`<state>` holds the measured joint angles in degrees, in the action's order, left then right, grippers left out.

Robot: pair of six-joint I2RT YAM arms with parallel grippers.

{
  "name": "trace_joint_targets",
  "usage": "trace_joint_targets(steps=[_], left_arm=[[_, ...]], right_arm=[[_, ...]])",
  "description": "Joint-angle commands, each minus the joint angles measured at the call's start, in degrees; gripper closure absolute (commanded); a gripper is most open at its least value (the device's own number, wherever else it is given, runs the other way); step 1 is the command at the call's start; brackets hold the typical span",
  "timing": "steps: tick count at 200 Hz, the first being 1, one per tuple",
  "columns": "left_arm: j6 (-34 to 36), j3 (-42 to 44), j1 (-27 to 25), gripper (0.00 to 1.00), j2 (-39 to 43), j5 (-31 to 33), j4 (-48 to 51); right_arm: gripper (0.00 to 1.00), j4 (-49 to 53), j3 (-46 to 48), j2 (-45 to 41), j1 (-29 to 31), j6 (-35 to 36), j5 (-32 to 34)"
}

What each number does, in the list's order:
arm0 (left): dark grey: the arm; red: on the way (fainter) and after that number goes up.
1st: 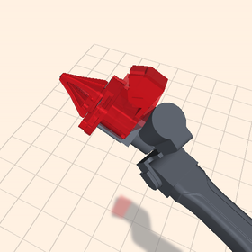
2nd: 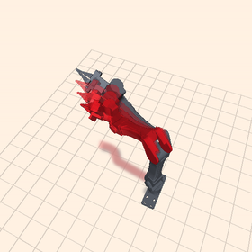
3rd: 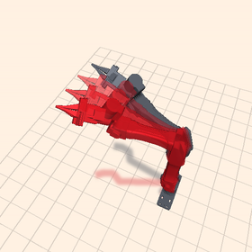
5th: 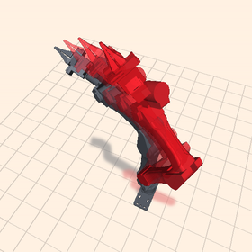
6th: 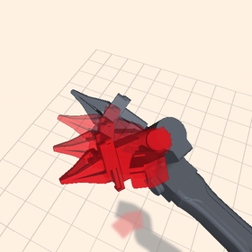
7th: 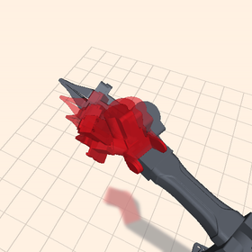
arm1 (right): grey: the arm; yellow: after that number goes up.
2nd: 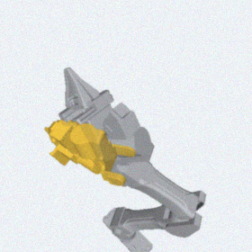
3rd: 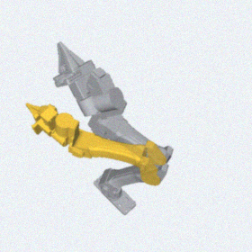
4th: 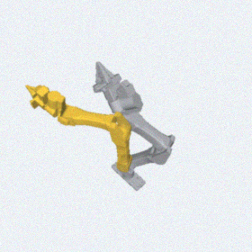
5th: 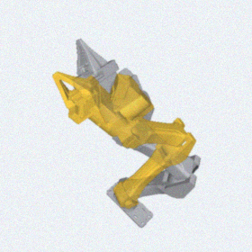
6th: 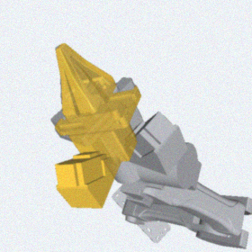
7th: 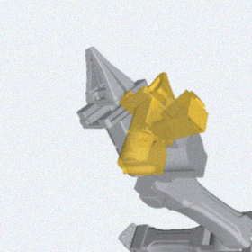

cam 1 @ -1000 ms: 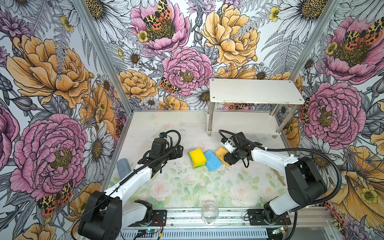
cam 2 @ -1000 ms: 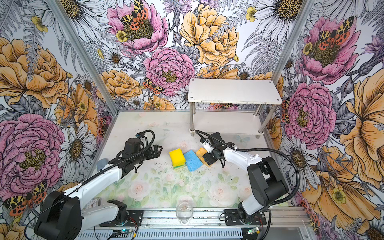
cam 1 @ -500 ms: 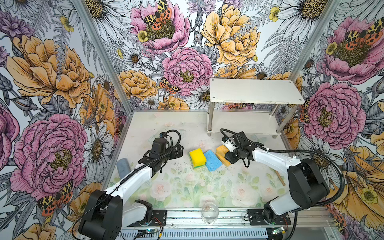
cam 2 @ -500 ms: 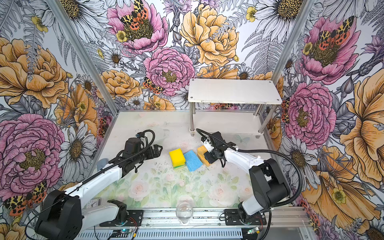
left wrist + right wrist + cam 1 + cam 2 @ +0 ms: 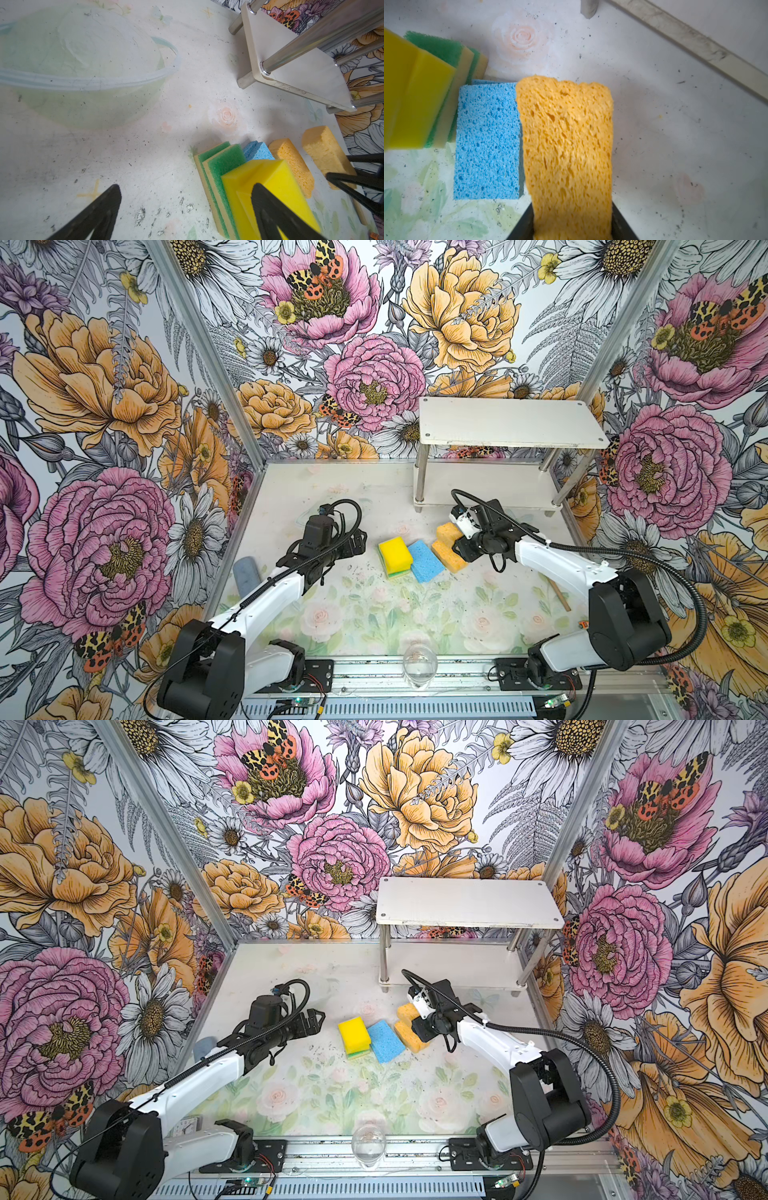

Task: Place and organize the cleaning sponges onto the shelf
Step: 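Lower the right gripper and grasp the orange-yellow sponge by its end, then lift the orange-yellow sponge with the right gripper and carry it onto the shelf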

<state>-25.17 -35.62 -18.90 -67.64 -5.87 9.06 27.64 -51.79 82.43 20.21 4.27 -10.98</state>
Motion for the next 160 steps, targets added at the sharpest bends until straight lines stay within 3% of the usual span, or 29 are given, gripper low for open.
trace_joint_targets(steps=[1, 71, 96, 160], left_arm=[[-0.01, -1.73, 0.09, 0.01, -0.30, -1.01, 0.08], [0.12, -1.80, 0.06, 0.01, -0.20, -0.62, 0.08], [0.11, -2.09, 0.08, 0.01, -0.39, -0.71, 0.08], [0.12, -3.32, -0.18, 0.01, -1.36, -1.12, 0.08]], right_arm=[[0.70, -0.13, 0.64, -3.26, -1.90, -1.78, -2.97], [0.76, -0.06, 0.39, -3.95, -4.20, -3.45, -3.64], [0.89, -0.13, 0.15, -4.12, -4.71, -3.92, -2.49], [0.91, -0.13, -0.92, -4.73, -7.69, -3.91, 0.30]])
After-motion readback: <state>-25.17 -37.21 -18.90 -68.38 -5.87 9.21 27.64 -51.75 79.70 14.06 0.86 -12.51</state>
